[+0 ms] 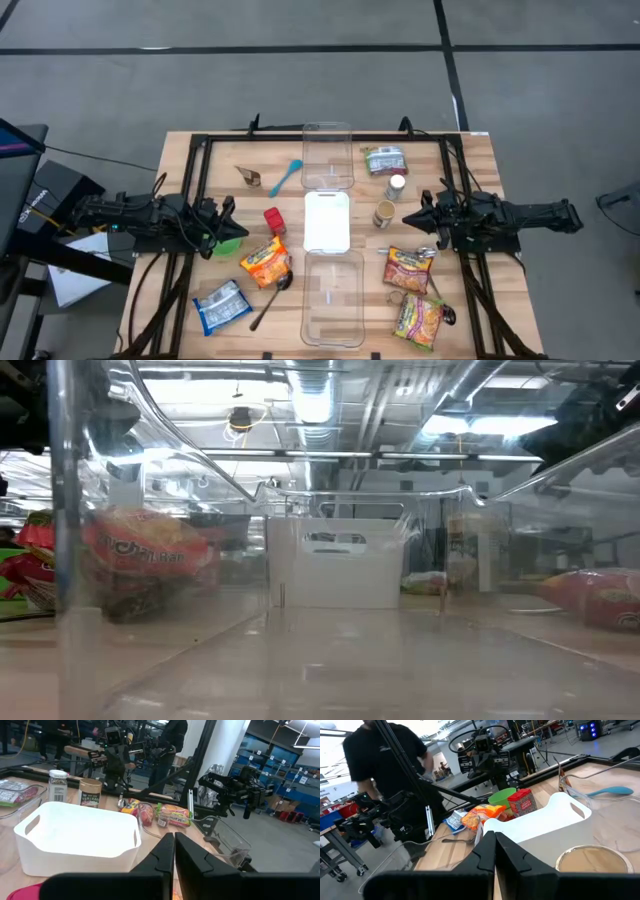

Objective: Pick & Place Food Item

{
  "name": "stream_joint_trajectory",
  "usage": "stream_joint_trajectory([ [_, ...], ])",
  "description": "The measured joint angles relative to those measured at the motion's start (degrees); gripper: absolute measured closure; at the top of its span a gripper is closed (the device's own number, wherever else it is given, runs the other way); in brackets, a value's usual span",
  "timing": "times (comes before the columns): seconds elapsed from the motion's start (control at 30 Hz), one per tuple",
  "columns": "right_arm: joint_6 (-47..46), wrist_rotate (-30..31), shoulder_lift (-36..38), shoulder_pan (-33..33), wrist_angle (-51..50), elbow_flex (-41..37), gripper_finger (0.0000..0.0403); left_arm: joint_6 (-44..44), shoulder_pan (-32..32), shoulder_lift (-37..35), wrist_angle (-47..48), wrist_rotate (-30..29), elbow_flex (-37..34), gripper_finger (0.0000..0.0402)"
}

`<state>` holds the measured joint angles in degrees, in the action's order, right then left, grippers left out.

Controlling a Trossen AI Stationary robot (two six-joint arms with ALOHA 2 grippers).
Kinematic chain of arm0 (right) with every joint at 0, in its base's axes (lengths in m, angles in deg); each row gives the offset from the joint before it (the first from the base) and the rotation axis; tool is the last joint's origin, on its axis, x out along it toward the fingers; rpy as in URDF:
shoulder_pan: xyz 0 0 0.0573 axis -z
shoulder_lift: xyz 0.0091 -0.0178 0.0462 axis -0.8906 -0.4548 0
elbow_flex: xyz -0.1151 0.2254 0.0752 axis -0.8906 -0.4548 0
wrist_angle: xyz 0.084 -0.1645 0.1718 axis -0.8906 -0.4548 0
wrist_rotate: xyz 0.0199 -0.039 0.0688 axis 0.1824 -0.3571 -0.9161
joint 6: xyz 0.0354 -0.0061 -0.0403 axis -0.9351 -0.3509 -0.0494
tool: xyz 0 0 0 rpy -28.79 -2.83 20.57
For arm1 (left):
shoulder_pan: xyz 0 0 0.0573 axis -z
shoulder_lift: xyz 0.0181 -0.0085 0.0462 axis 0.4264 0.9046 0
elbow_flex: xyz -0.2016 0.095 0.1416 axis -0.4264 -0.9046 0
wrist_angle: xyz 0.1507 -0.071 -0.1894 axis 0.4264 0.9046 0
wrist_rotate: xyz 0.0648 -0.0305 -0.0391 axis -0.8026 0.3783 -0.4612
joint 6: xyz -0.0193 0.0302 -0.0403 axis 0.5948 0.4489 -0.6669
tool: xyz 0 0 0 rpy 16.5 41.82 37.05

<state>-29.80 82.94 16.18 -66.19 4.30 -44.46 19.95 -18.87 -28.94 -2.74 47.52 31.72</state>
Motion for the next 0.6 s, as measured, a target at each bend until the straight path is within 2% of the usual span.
stream_joint_trajectory([
  [0.5, -0.01, 0.00, 0.00, 0.00, 0.00, 0.00, 0.0403, 0.04, -0.17, -0.35, -0.36, -0.09, 0.00, 0.0394],
  [0.6, -0.02, 0.00, 0.00, 0.00, 0.00, 0.00, 0.0403, 8.84, -0.17, -0.29, -3.81, -1.60, -0.02, 0.0394],
])
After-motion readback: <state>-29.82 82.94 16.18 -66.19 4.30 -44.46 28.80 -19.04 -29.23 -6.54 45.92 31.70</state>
